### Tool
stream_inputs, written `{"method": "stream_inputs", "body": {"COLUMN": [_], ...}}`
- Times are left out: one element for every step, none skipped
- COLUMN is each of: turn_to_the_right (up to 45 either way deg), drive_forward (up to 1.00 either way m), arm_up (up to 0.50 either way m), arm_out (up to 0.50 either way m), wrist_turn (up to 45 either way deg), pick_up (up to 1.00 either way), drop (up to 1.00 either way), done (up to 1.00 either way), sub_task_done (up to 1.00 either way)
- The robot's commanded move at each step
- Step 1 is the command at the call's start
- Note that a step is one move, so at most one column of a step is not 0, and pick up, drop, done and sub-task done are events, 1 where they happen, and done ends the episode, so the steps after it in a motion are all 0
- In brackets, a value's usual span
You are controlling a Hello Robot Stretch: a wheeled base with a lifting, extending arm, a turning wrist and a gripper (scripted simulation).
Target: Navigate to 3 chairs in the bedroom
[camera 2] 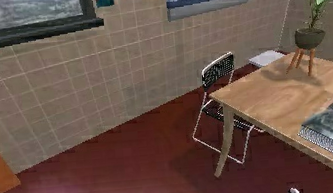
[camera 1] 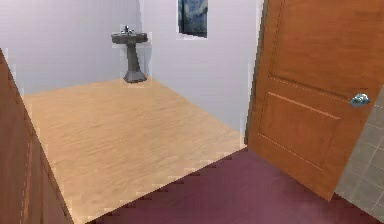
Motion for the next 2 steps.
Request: {"method": "stream_inputs", "body": {"turn_to_the_right": [-6.0,-3.0], "drive_forward": [0.00,0.00], "arm_up": [0.00,0.00], "arm_out": [0.00,0.00], "wrist_turn": [0.0,0.0], "pick_up": [0.00,0.00], "drop": [0.00,0.00], "done": [0.00,0.00], "sub_task_done": [0.00,0.00]}}
